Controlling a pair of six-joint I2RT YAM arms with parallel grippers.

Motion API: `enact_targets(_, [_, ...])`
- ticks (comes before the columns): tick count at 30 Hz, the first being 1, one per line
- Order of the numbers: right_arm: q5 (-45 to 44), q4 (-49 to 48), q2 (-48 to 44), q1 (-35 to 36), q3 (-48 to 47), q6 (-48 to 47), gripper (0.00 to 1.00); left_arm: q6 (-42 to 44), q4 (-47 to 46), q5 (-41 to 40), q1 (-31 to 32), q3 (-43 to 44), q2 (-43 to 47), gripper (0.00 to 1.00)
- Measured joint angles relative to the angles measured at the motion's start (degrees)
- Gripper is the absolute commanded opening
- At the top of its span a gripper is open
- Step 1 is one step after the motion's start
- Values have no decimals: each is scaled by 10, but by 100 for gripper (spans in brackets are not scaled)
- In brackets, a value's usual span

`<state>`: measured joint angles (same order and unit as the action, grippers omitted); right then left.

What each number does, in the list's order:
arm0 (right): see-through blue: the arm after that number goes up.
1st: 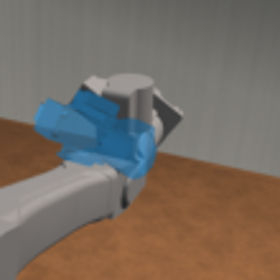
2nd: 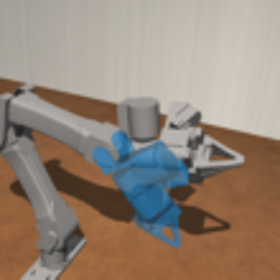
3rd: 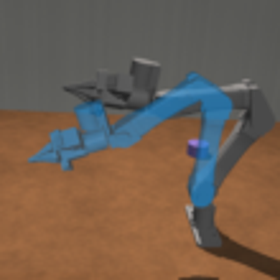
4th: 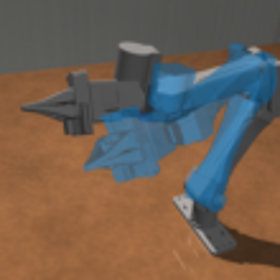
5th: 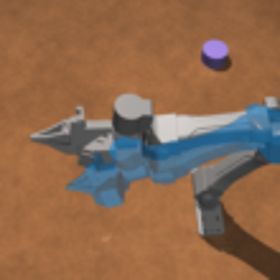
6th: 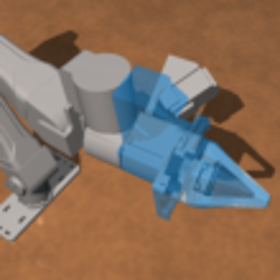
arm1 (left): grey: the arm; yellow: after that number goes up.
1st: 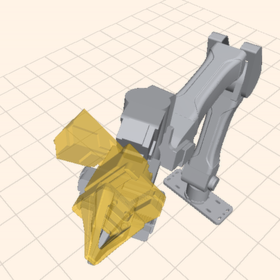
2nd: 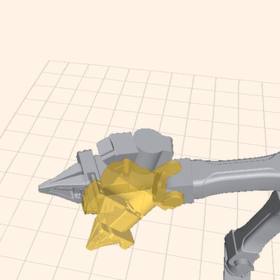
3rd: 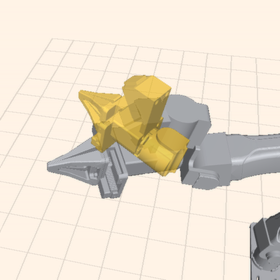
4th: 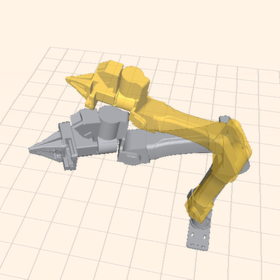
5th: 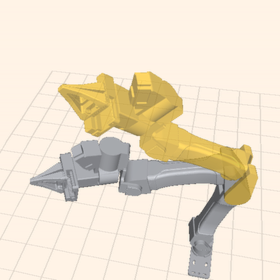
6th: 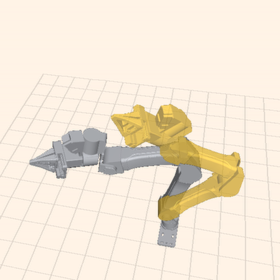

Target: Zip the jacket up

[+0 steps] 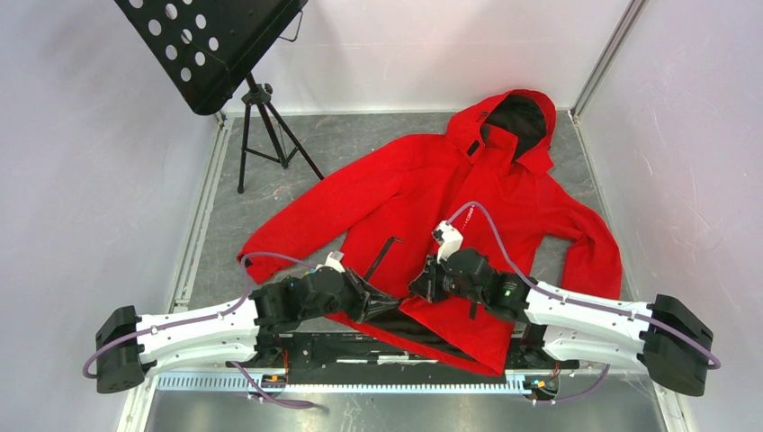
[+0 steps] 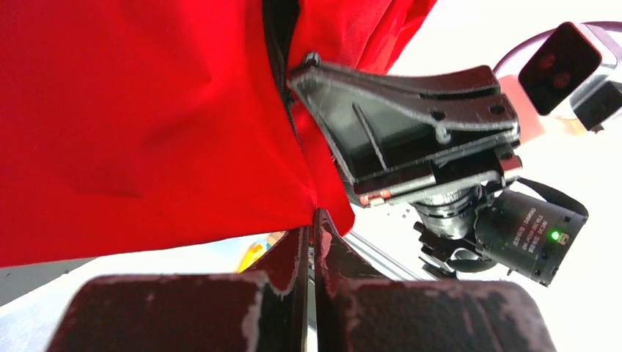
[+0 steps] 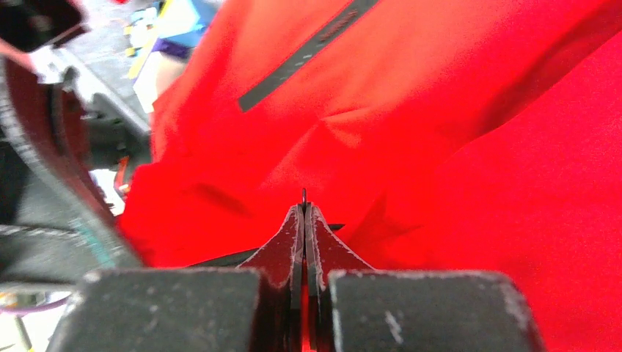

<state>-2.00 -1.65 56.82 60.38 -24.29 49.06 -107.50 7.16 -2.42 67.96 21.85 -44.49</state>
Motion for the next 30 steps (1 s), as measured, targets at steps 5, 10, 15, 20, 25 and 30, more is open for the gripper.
enact_targets(5, [-76, 49, 4, -27, 0, -61, 0, 6, -10, 11, 0, 0, -4, 2])
enact_targets(10, [-134, 76, 5, -76, -11, -133, 0, 7, -23, 17, 0, 0, -21, 2])
enact_targets(15, [-163, 49, 5, -157, -30, -222, 0, 9, -31, 28, 6, 0, -45, 2])
enact_targets(20, [-150, -38, 49, -264, -30, -304, 0, 9, -52, 32, 10, 0, -90, 2])
enact_targets(25, [-117, -100, 139, -341, -59, -361, 0, 9, -73, 38, 11, 7, -155, 2])
enact_targets(30, [-76, -144, 232, -414, -132, -391, 0, 9, -45, 21, 33, 27, -157, 2])
